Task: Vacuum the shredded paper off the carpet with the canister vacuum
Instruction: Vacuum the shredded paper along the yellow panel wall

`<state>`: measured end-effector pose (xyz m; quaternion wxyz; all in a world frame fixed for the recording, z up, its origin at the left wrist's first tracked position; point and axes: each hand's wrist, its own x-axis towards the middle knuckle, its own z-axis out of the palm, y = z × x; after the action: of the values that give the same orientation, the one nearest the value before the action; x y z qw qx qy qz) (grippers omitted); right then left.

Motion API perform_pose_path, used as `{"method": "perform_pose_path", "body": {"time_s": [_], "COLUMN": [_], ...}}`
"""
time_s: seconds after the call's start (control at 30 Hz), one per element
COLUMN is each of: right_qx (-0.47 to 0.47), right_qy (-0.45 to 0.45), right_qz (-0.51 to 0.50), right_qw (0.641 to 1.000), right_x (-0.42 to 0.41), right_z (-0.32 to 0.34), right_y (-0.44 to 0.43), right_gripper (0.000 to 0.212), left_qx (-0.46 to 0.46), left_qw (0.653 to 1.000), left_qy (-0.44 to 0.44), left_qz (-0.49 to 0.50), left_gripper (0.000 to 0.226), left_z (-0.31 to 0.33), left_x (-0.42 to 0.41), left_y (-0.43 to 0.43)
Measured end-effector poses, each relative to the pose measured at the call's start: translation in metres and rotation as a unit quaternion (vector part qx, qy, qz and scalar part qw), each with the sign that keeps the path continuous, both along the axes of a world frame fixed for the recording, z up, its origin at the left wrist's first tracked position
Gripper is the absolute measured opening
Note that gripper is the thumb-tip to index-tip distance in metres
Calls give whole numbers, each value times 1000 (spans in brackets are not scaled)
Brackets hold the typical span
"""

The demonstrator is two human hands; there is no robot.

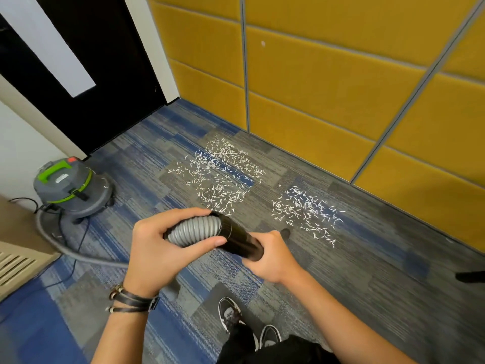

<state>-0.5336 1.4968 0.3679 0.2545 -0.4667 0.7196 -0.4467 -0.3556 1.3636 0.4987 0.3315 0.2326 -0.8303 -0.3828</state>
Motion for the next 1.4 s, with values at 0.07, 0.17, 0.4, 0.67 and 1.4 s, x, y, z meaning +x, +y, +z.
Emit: {"method": "perform_pose_path", "body": {"time_s": [0.07, 0.17, 0.4, 0.67, 1.4], "right_qx": [-1, -5, 15, 7, 32], "right_qy": [-2, -10, -34, -19, 4], "right_qz": [2, 15, 17, -27, -69], "right_qw": [1000, 1000, 999, 999, 997], "right_x": [-5, -9, -14, -24, -46], "right_z": [1, 5, -3, -10, 0], "right_y": [1, -3, 2, 42, 106], "right_gripper": [21, 17, 16, 20, 25], "left_qx": [-13, -29, -3, 6, 22], "left_qw": [1000, 999, 1000, 999, 994], "left_qy": [5, 6, -13, -12, -6], "left_qz": [13, 21, 9, -43, -108], "left_gripper": [45, 43, 46, 47, 46], "left_z": [0, 4, -2, 0, -6], "left_x": [-2, -5, -17, -35, -67], "left_y": [6, 11, 18, 36, 70]}}
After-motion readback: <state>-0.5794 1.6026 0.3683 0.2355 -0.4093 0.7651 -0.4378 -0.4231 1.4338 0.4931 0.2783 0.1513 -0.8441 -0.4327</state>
